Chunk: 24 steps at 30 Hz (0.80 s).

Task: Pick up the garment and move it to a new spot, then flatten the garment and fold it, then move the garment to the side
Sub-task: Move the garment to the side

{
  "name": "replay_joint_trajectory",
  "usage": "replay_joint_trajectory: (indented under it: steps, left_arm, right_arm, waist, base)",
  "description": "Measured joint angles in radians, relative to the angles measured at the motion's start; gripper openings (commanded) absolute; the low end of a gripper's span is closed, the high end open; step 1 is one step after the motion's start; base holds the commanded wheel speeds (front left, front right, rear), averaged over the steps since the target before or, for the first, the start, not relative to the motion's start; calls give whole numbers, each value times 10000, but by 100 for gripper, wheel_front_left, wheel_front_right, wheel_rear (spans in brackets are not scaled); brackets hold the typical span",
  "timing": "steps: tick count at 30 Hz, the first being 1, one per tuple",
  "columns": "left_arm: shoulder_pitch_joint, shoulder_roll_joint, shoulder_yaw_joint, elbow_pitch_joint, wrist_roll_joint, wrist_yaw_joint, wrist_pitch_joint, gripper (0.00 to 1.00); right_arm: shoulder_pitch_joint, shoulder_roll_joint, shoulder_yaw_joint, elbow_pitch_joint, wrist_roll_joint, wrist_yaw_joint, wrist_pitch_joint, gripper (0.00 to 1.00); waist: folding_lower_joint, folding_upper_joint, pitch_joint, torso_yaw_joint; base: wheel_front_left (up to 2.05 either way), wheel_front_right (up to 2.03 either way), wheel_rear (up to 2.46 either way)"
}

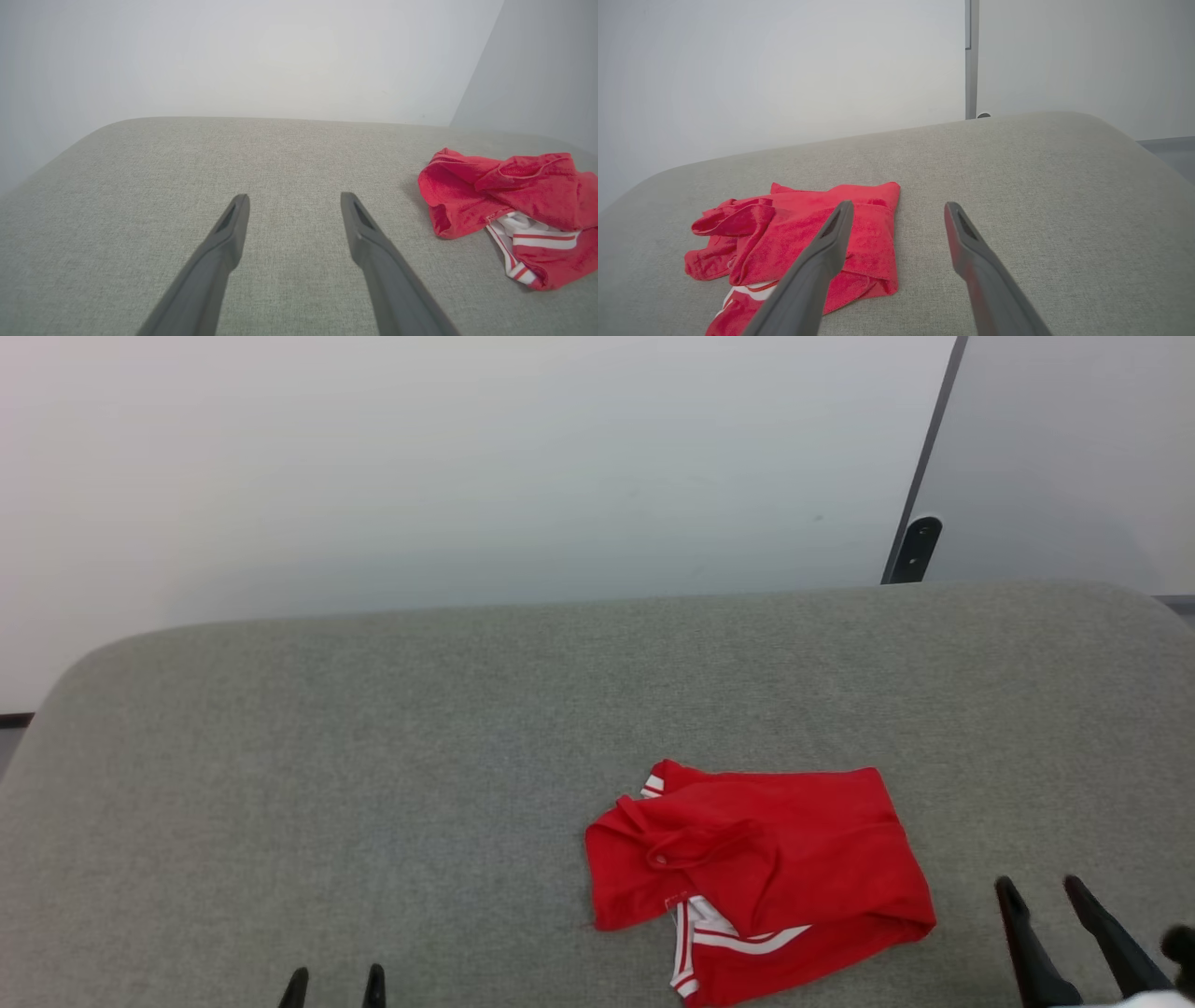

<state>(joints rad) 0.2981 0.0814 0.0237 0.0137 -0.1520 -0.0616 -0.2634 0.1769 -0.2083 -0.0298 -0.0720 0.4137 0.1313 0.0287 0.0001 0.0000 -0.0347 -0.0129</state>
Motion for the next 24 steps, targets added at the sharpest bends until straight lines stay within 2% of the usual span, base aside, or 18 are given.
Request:
replay_joint_trajectory:
  steps: [3,6,13,18,24]
  left_arm:
    - [-54,-38,-50,-35,-2,2,0,100]
    - [-184,-59,-96,-46,-4,63,0,100]
    - [-945,-144,-313,-23,21,159,0,100]
    - [-1382,-207,-441,75,38,171,0,100]
    - [-1703,-247,-504,196,36,146,0,100]
  right_arm:
    - [-389,-75,244,94,48,0,382,100]
    - [-1241,-330,759,443,71,0,1269,100]
    - [-3784,-1028,1394,2082,286,0,3835,100]
    - [-4942,-1592,2042,3202,520,0,6004,100]
    - [-5737,-1845,2539,3871,796,2,7194,100]
  waist:
    - [0,0,53,76]
    - [-1,0,174,129]
    - [0,0,669,373]
    - [-1,0,1039,735]
    - [-1,0,1459,1135]
  base:
    - [0,0,0]
    - [0,0,0]
    - [0,0,0]
    - [0,0,0]
    - [0,0,0]
